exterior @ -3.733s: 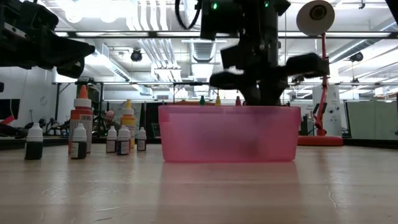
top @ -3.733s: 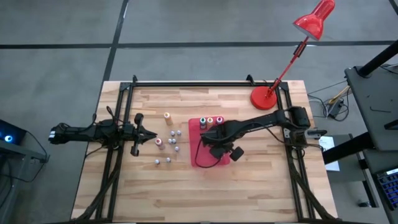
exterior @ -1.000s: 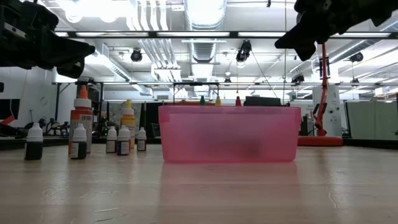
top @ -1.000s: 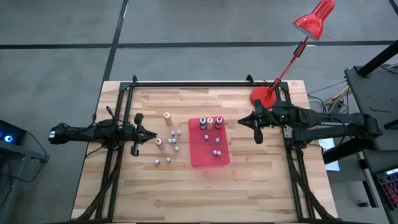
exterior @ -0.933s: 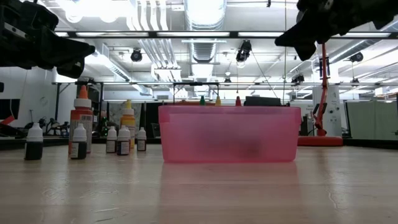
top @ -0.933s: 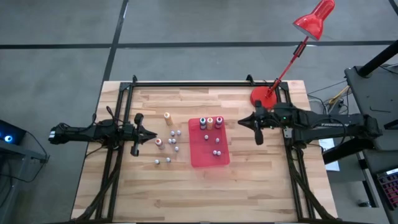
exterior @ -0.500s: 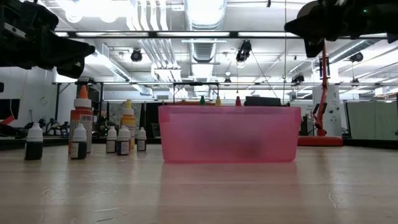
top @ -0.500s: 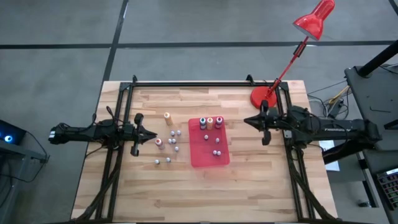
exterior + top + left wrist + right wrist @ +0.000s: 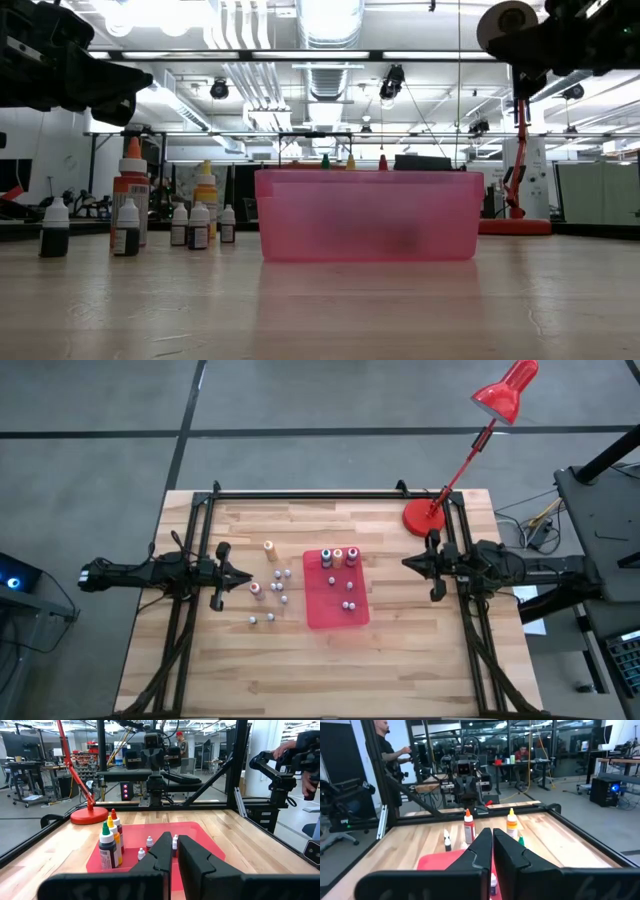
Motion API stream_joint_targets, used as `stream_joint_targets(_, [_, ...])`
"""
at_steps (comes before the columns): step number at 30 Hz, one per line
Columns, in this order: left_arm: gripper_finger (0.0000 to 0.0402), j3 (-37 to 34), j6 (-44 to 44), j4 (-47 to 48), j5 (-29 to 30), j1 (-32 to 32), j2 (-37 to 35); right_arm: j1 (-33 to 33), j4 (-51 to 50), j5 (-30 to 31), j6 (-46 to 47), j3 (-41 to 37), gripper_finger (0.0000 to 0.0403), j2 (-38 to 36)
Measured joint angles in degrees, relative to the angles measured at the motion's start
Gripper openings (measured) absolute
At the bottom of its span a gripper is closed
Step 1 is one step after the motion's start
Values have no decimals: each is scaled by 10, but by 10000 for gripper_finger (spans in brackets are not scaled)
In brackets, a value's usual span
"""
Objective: Pick & Place food coloring
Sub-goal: Put the large yellow food coloring bottle into the red bin
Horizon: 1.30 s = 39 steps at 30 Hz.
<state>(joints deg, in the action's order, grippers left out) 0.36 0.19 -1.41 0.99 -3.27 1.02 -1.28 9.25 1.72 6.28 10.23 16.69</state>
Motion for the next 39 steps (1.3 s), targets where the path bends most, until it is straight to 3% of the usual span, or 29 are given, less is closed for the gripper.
stream_joint_targets(7, [3, 0, 0, 0, 0, 0, 0, 0, -76, 0, -4, -18, 9, -76])
stream_joint_targets(29, [3, 0, 0, 0, 0, 0, 0, 0, -73, -5, 23, -86, 9, -164])
stream_joint_targets(35, [3, 0, 0, 0, 0, 0, 0, 0, -73, -87, 10, -95, 9, -167])
stream_joint_targets(39, [3, 0, 0, 0, 0, 0, 0, 0, -75, -94, 10, -97, 9, -167])
